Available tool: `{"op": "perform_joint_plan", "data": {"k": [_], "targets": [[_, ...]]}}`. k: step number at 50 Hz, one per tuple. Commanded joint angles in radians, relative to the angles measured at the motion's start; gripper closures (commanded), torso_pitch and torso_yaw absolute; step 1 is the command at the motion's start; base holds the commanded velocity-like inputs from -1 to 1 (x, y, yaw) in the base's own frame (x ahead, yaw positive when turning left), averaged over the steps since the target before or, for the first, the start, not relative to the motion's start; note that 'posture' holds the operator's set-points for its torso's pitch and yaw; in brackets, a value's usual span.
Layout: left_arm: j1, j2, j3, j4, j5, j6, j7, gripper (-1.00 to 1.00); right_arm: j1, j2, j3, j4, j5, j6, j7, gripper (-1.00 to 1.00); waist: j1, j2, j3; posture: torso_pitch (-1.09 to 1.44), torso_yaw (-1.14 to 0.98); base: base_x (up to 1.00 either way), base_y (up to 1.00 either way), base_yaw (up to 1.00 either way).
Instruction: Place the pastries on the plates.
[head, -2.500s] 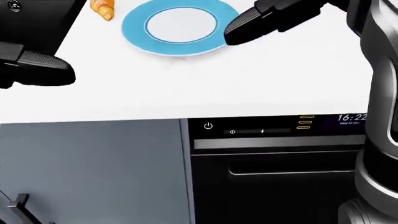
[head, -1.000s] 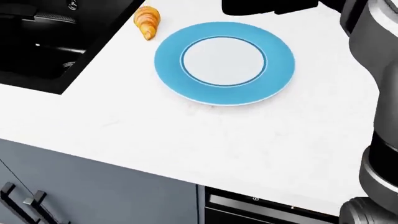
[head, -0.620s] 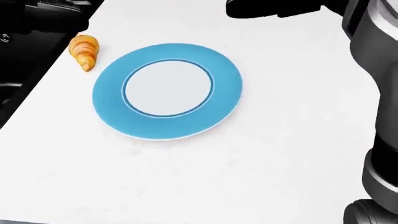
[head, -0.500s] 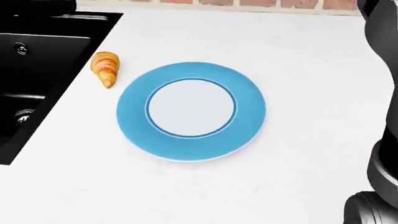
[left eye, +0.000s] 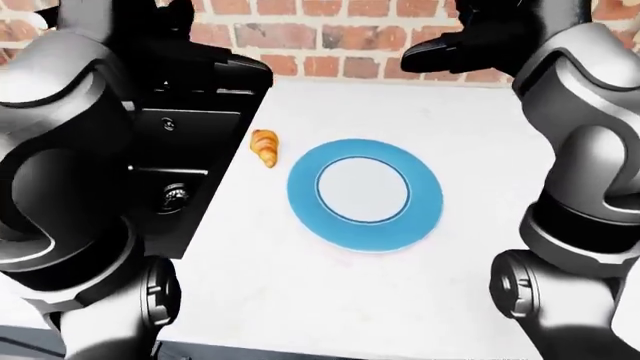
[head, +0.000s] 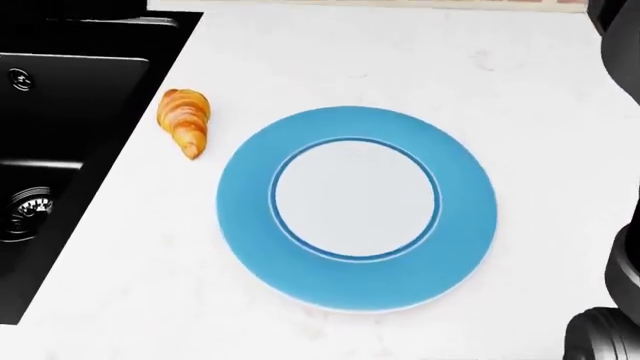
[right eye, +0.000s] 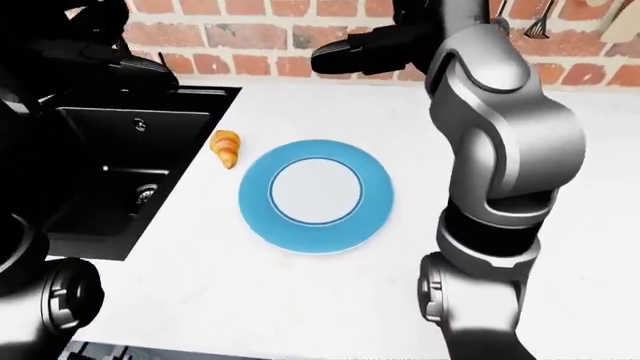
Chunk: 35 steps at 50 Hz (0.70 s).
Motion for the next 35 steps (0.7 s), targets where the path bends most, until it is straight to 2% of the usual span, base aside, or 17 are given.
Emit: {"op": "perform_joint_plan", "data": {"k": [1, 10, 14, 16, 17, 18, 20, 23, 28, 35], "targets": [[-0.023, -0.002, -0.001, -0.024, 0.008, -0.005, 0.007, -1.0, -0.027, -0.015, -0.016, -0.015, 0.004, -0.012, -0.011, -1.0, -0.001, 0.0, -0.027, 0.0, 0.0, 0.0, 0.0, 0.0], [-0.024, -0.04, -0.042, -0.007, 0.059, -0.031, 0.003, -1.0, -0.028, -0.061, -0.026, -0.011, 0.023, -0.007, -0.017, -1.0, 0.002, -0.014, -0.01, 0.0, 0.0, 0.0, 0.0, 0.0], [0.0, -0.074, -0.08, 0.044, 0.11, -0.094, -0.001, -1.0, -0.039, -0.083, -0.034, -0.01, 0.028, 0.006, -0.015, -1.0, 0.007, -0.018, -0.01, 0.0, 0.0, 0.0, 0.0, 0.0], [-0.005, -0.1, -0.092, 0.074, 0.154, -0.114, 0.026, -1.0, -0.04, -0.088, -0.036, -0.007, 0.029, 0.006, -0.017, -1.0, 0.009, -0.02, -0.012, 0.0, 0.0, 0.0, 0.0, 0.0], [-0.002, -0.101, -0.122, 0.086, 0.181, -0.116, 0.028, -1.0, -0.039, -0.088, -0.035, -0.008, 0.029, 0.006, -0.019, -1.0, 0.011, -0.021, -0.013, 0.0, 0.0, 0.0, 0.0, 0.0], [-0.002, -0.117, -0.12, 0.09, 0.192, -0.124, 0.023, -1.0, -0.039, -0.088, -0.035, -0.007, 0.029, 0.005, -0.02, -1.0, 0.011, -0.022, -0.014, 0.0, 0.0, 0.0, 0.0, 0.0], [0.0, -0.144, -0.148, 0.116, 0.229, -0.145, 0.018, -1.0, -0.038, -0.088, -0.035, 0.001, 0.028, -0.005, -0.023, -1.0, 0.012, -0.026, -0.015, 0.0, 0.0, 0.0, 0.0, 0.0], [-0.02, -0.189, -0.171, 0.194, 0.285, -0.193, 0.01, -1.0, -0.033, -0.094, -0.041, 0.003, 0.029, -0.008, -0.025, -1.0, 0.016, -0.031, -0.015, 0.0, 0.0, 0.0, 0.0, 0.0], [-0.074, -0.243, -0.175, 0.385, 0.359, -0.31, 0.006, -1.0, -0.025, -0.097, -0.042, 0.006, 0.033, -0.017, -0.03, -1.0, 0.023, -0.04, -0.018, 0.0, 0.0, 0.0, 0.0, 0.0], [-0.204, -0.272, -0.137, 0.715, 0.385, -0.482, 0.043, -1.0, -0.014, -0.094, -0.039, 0.017, 0.033, -0.036, -0.033, -1.0, 0.027, -0.047, -0.025, 0.0, 0.0, 0.0, 0.0, 0.0]]}}
